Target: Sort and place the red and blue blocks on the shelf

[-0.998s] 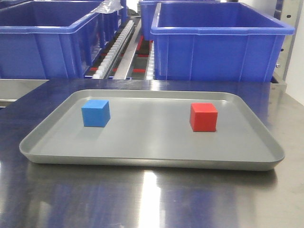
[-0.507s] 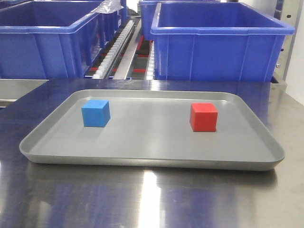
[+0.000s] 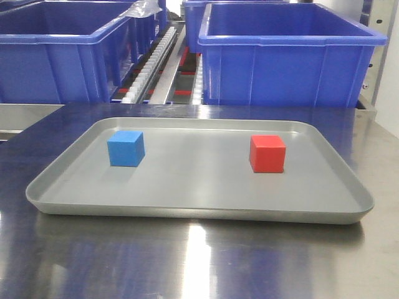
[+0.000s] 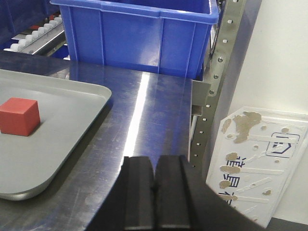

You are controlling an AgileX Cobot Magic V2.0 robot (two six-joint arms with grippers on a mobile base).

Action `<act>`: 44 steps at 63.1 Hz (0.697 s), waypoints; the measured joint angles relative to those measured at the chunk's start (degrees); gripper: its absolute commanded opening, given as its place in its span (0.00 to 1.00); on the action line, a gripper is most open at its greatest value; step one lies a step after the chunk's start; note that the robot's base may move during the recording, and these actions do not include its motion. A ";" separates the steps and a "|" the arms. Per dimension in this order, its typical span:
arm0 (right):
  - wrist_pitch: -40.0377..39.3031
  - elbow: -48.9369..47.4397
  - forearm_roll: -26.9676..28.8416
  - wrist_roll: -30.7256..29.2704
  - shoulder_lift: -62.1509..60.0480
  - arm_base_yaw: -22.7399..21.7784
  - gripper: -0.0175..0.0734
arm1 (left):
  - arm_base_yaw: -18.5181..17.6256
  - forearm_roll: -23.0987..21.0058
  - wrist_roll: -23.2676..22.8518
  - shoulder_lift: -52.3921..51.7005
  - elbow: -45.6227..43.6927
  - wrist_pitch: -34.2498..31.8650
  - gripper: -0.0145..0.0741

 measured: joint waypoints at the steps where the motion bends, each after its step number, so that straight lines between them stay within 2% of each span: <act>1: 0.00 0.00 0.00 0.00 0.00 0.00 0.25 | 0.00 0.00 0.00 0.00 0.00 0.00 0.30; 35: -0.08 0.00 0.00 0.00 0.00 0.00 0.25 | 0.00 0.00 0.00 0.00 0.00 0.00 0.30; 44: -2.62 0.00 0.00 0.00 0.00 0.00 0.25 | 0.00 0.00 0.00 0.00 0.00 0.00 0.30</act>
